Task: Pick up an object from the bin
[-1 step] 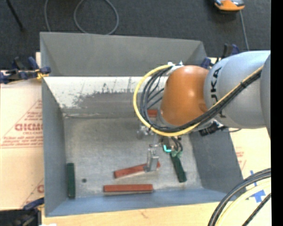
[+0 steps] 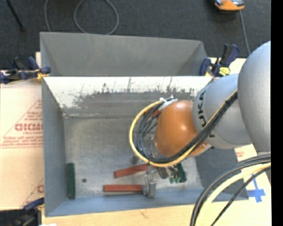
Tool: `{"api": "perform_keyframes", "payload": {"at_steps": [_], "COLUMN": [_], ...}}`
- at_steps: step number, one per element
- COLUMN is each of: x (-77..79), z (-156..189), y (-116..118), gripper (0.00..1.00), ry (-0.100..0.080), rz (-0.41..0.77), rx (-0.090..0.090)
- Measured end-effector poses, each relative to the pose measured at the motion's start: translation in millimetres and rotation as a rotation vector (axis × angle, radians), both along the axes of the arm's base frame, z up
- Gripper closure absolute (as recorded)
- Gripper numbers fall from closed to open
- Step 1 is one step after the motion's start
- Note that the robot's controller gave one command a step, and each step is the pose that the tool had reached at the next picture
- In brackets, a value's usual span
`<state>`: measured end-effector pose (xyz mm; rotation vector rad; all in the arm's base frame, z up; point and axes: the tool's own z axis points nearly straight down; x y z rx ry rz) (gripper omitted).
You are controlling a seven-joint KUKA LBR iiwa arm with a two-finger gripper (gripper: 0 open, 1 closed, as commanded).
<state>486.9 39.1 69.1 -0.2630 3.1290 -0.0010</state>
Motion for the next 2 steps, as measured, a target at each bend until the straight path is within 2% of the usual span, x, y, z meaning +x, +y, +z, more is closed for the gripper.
{"api": "perform_keyframes", "payload": {"at_steps": [1,2], "x": [42.0,39.6], "z": [20.8,19.4], "y": [-37.5,-34.7], "gripper": [0.00,1.00], "ry": [-0.007,-0.001], "rz": [0.012,0.012], "rx": [-0.002,0.001]}}
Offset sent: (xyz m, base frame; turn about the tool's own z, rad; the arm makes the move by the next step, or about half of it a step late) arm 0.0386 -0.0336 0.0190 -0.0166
